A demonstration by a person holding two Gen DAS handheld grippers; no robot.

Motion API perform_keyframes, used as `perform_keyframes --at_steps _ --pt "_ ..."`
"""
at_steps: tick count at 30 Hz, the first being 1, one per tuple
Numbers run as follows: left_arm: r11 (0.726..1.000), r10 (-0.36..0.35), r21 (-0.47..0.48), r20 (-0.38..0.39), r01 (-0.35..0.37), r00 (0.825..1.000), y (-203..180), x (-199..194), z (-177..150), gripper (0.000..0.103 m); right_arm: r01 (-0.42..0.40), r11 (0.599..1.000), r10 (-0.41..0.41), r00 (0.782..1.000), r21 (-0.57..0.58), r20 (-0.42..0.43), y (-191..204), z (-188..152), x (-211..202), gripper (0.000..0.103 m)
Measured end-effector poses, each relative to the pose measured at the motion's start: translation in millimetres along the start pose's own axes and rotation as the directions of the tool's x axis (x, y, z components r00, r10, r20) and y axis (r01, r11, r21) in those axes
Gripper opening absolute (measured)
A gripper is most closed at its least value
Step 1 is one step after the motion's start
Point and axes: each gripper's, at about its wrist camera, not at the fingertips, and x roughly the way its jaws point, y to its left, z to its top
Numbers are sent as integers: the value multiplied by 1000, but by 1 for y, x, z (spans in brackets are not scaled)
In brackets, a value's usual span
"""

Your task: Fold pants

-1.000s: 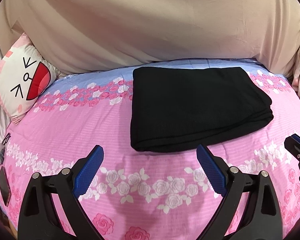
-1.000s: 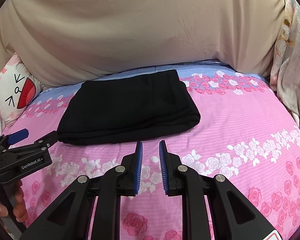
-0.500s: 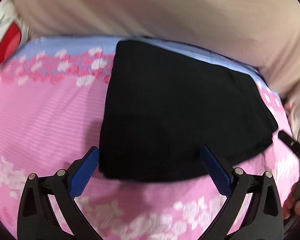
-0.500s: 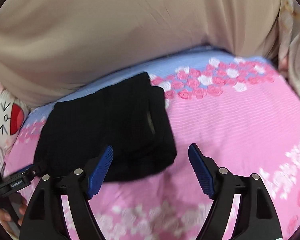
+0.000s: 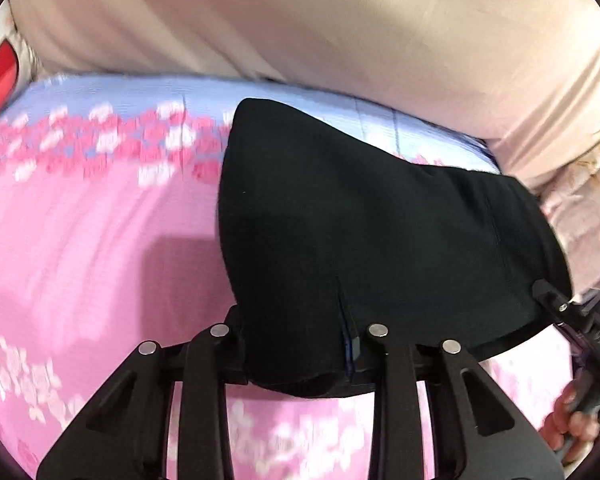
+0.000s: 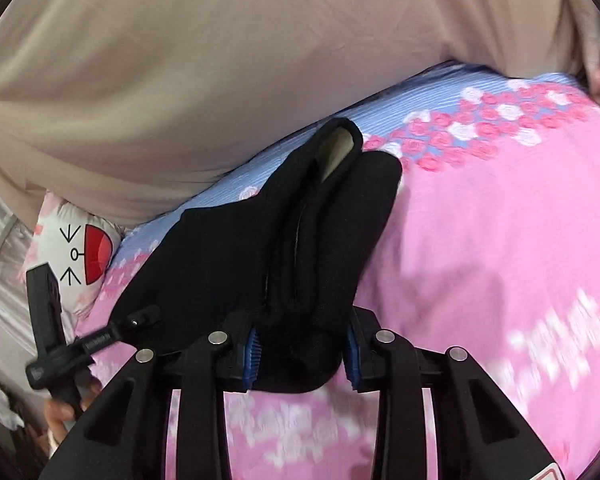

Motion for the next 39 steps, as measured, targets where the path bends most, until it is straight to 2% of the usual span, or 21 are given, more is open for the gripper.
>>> perform_keyframes --at_steps 2,3,5,7,9,10,12,15,17,19,20,21,22,23,26,28,30,32,35,38,39 --pt "999 44 -2 -26 -44 999 2 4 -13 38 72 997 -70 993 21 -93 -21 -17 22 50" --pt "995 93 20 -3 -93 996 -4 1 -21 45 12 995 -4 997 100 -79 -33 -21 17 52" --pt "987 152 43 50 -154 987 -12 -13 -27 45 36 993 -37 999 113 6 -33 -16 -12 52" --pt "978 195 45 145 -204 970 -22 -40 -25 45 163 987 -162 980 -4 113 -6 -5 -36 37" --pt "970 226 40 233 -241 946 -34 -59 -16 64 181 976 -162 975 -121 153 27 14 -41 30" --pt "967 226 53 257 -247 940 -40 -61 -13 67 145 977 -125 983 -154 135 39 21 -33 28" --pt "955 241 107 267 -278 933 -60 -51 1 69 131 968 -116 990 -215 78 56 39 2 11" --pt "941 258 164 217 -296 941 -79 -19 7 69 268 928 -278 960 -259 -2 42 67 82 9" --pt "937 276 164 186 -307 943 -78 -5 7 69 244 952 -255 966 -187 -36 15 77 92 7" --pt "935 287 164 165 -313 944 -68 -1 4 69 235 962 -238 971 -136 -1 14 73 62 14" --pt "936 286 161 166 -312 944 -64 -3 1 70 262 956 -256 965 -129 57 14 66 37 32" --pt "936 293 154 165 -318 942 -59 -7 -3 70 276 952 -267 960 -128 86 13 56 21 67" --pt "936 296 149 165 -320 941 -52 -7 -3 70 280 952 -269 958 -126 98 10 45 7 79" --pt "937 294 145 165 -319 941 -49 -11 -5 70 273 955 -265 961 -113 80 2 29 -3 82" --pt "936 299 141 165 -322 940 -43 -11 -8 85 158 987 -158 985 -8 -62 -26 0 -1 82" --pt "937 291 147 170 -316 942 -46 -11 -12 85 116 993 -112 986 26 -120 -34 -9 17 74" --pt "937 287 156 166 -312 943 -50 -10 -15 85 47 999 -44 993 24 -106 -31 -3 27 48" --pt "935 288 168 160 -313 944 -55 -9 -18 85 89 995 -91 993 -37 -68 -19 13 26 41" --pt "927 300 178 174 -329 938 -60 -13 -23 85 187 973 -196 979 -138 -60 -11 21 41 45" --pt "918 317 185 189 -350 930 -64 -17 -29 86 200 975 -203 979 -97 -26 -10 8 19 50" --pt "914 327 185 195 -362 925 -65 -19 -32 94 218 972 -218 976 -90 12 -6 3 6 52"
